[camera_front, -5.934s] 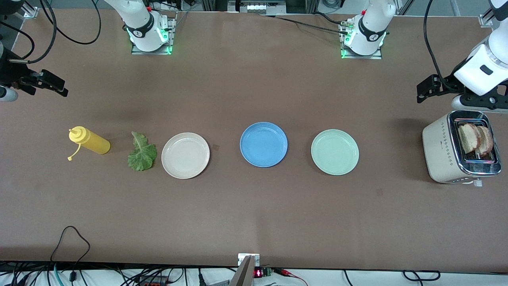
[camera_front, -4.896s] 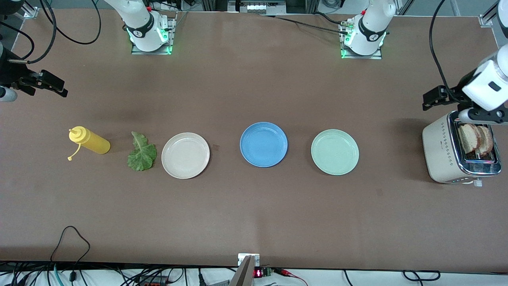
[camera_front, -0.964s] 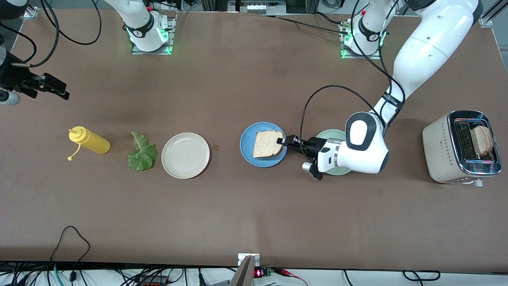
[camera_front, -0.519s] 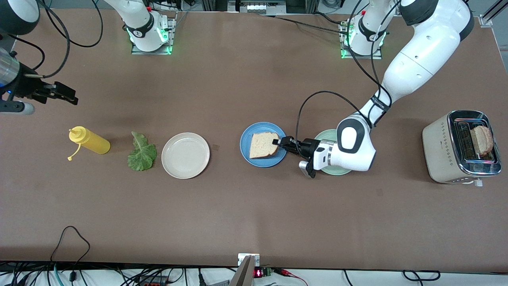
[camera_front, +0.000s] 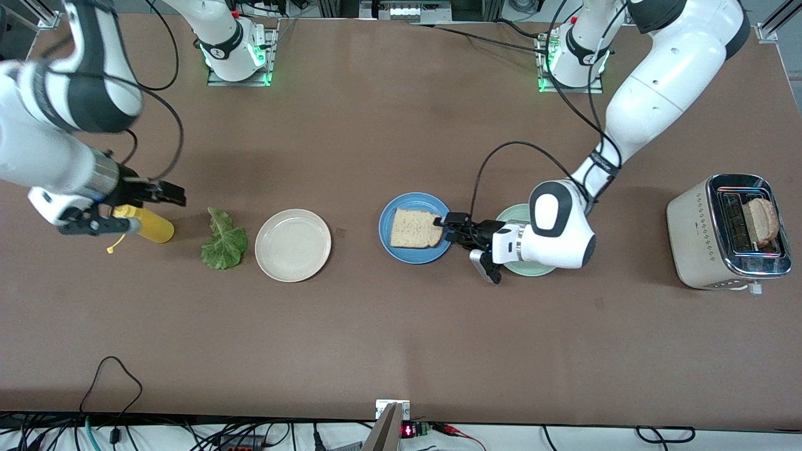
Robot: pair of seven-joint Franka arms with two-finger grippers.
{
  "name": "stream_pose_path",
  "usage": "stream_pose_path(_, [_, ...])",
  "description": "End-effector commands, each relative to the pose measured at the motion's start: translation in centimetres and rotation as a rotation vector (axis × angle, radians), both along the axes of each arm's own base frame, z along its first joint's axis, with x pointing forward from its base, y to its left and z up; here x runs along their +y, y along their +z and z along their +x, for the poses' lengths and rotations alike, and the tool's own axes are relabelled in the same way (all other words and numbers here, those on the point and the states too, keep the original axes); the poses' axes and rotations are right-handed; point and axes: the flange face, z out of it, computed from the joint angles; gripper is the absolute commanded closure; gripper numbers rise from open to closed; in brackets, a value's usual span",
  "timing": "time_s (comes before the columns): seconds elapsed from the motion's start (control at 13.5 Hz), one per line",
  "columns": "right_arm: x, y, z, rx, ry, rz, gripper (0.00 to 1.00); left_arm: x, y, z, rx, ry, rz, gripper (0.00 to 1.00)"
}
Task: Make sandwich in blue plate with both arms
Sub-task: 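Release the bread with the left gripper while the right gripper grasps lettuce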
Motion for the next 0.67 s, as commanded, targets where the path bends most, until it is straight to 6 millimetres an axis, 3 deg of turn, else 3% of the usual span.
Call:
stream_pose_path(0.0, [0.8, -6.0, 2.1, 0.002, 0.023, -0.025, 0.0, 3.0, 4.8, 0.6, -0.081, -0.112, 0.16, 0.0])
stream_pose_path(0.22, [1.4, -12.0, 2.3, 0.009, 0.037, -0.04, 0.0, 4.3, 9.9, 0.7, -0.143, -0.19, 0.434, 0.0])
stream_pose_path(0.37, [1.6, -15.4, 1.1, -0.001, 0.041, -0.046, 0.0, 5.6, 12.3, 0.2, -0.125, -0.233, 0.669, 0.0])
stream_pose_path(0.59, [1.2, -19.7, -2.0, -0.073, 0.038, -0.049, 0.0, 8.5, 13.3, 0.4, -0.139, -0.281, 0.969, 0.0])
